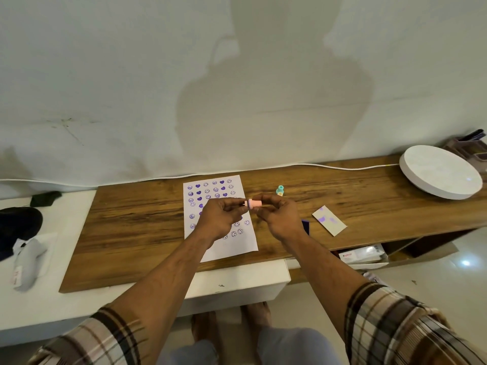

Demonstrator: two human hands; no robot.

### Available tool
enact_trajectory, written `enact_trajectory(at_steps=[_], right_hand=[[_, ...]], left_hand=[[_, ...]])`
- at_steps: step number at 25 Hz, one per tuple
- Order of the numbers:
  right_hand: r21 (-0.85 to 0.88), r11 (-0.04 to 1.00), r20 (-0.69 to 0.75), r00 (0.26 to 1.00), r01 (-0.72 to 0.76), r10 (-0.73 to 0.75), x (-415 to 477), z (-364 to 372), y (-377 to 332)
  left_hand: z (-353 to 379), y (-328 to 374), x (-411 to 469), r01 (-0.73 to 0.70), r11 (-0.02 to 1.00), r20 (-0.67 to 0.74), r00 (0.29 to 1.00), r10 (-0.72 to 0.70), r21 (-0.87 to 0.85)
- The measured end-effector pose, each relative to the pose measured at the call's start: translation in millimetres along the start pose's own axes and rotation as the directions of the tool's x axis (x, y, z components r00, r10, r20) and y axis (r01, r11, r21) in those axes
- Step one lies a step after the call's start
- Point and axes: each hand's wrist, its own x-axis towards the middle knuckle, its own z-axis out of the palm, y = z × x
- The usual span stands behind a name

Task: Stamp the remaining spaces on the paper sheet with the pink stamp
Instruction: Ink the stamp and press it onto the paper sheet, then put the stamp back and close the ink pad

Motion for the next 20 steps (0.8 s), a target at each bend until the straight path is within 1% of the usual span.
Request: enact_trajectory(at_steps=[6,10,14,16,18,20], right_hand=[[-0.024,0.999,0.026,0.999,0.031,-0.030,2,-7,-1],[-0.105,0.994,0.033,0.999,0.041,-0.037,2,-11,-3],[-0.187,0.981,0.064,0.997,0.058,-0.047,3,-16,-5],[-0.231,0.971,0.081,0.996,0.063,-0.046,3,-19,-6],[-0.244,0.968,0.100,0.994,0.059,-0.035,4,-23,-6],[-0.218,0.975,0.132,0.991,0.031,-0.001,4,-28,-4]], left_hand=[[8,-1,3,-0.021,1.000,0.003,1.000,0.021,-0.023],[12,-1,4,-0.014,0.998,0.013,1.000,0.015,-0.054],[12,2,3,-0.002,0.999,0.025,1.000,0.003,-0.032],[14,0,2,-0.019,1.000,0.022,1.000,0.019,-0.012],[17,-1,1,-0.041,0.999,0.014,0.999,0.042,-0.009],[22,-3,-1,-0.060,0.998,0.003,0.998,0.060,0.022]])
